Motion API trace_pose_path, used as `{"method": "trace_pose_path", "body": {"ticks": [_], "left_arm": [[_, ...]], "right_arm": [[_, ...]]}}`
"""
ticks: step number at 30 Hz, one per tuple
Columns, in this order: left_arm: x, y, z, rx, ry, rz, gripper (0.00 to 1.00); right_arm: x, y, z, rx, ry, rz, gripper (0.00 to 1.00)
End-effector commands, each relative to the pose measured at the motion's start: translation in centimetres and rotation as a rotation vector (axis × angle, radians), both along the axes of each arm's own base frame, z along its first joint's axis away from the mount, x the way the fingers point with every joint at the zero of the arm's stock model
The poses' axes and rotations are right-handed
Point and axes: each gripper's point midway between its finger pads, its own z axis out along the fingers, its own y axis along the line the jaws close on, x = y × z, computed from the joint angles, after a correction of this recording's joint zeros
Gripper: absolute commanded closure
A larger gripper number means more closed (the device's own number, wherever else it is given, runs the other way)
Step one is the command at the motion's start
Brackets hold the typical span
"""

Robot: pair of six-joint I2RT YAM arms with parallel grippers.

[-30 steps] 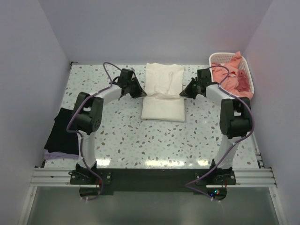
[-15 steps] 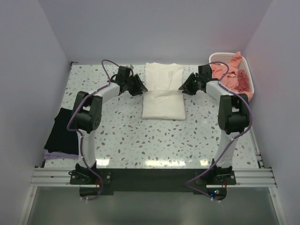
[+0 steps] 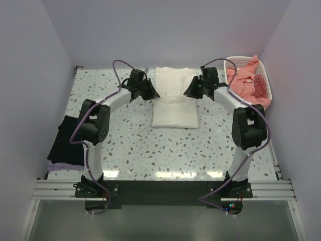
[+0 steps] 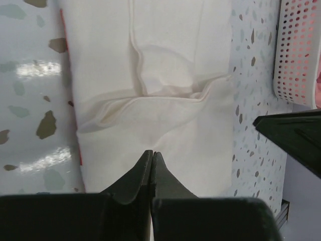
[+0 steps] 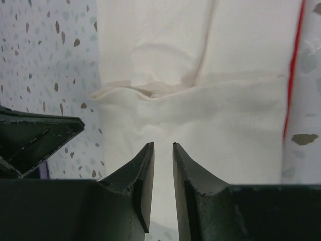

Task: Fold and stack the t-shirts
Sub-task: Fold the tshirt

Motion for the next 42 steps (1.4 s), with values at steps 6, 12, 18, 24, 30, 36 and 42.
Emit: {"method": "trace_pose_path", "body": {"ticks": [6,12,18,24,30,36,42], "left_arm": [[2.2,-4.5,-1.1,0.038,-0.055,-0.108,1.0],[4.4,-1.8,-5.8,0.105,-0.009,-0.066,1.0],[4.5,0.8,-8.9,0.113,0.046,-0.025,1.0],[4.3,1.0,-9.0,0.106,0.04,-0.018,1.0],[5.1,0.2,-5.2,0.031,-0.052,-0.056,0.9],[6.6,-0.7,3.5,-0.032,-0.248,-0.096,0.63],[2.1,-1.1,5.7,-0.112,-0.252,-0.076,0.53]], "right_arm": [[2.3,2.5,-1.7,-0.028,-0.054,0.076,0.79],[4.5,-0.3,-5.9,-0.025,0.036,0.033,0.83],[4.5,-3.1,-9.3,-0.048,0.117,-0.016,0.84],[4.3,-3.8,-9.6,-0.047,0.129,-0.034,0.84],[4.7,-4.1,-6.2,-0.035,0.079,-0.034,0.84],[4.8,-3.9,2.3,-0.023,-0.043,-0.029,0.77],[0.4,-0.4,4.1,0.094,-0.07,0.044,0.73]]}}
